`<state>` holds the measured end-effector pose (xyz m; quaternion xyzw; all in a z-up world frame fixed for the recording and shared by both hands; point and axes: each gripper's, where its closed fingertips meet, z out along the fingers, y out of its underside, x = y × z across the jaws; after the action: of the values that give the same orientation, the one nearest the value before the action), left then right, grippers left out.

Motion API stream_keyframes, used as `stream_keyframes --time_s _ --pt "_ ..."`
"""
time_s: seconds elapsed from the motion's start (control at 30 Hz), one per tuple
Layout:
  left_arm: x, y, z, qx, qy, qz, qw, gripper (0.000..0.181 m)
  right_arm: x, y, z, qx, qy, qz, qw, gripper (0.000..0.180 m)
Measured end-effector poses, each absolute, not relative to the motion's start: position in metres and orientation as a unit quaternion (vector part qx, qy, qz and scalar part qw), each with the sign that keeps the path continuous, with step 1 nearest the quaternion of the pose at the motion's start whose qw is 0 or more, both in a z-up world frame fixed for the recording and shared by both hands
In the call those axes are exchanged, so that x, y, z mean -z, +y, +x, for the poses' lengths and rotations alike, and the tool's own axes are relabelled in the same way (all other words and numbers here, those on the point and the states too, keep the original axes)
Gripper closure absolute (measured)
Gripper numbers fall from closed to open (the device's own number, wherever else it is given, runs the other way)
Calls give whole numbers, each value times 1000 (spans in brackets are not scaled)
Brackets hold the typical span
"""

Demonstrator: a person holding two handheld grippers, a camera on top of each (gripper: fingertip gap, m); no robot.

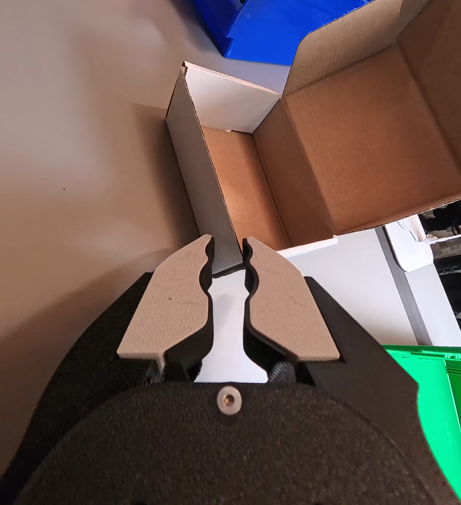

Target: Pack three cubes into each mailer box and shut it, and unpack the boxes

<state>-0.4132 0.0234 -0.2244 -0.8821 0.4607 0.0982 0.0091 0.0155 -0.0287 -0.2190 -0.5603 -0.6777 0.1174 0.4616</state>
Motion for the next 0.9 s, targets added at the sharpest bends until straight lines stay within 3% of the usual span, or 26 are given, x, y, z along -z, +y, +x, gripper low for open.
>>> stream_keyframes --time_s 0.17,0.4,0.63,0.9 --pt "168 25 -362 -130 506 -852 39 138 219 -29 15 -120 -677 -561 462 161" --pt "122 7 -210 -63 585 -805 77 139 220 -29 15 -104 -683 -556 463 160" --pt "157 1 -108 -30 643 -764 53 138 221 -34 12 -94 -692 -545 464 159" --pt "210 10 -86 -60 635 -770 12 138 221 -34 13 -96 -694 -542 463 159"
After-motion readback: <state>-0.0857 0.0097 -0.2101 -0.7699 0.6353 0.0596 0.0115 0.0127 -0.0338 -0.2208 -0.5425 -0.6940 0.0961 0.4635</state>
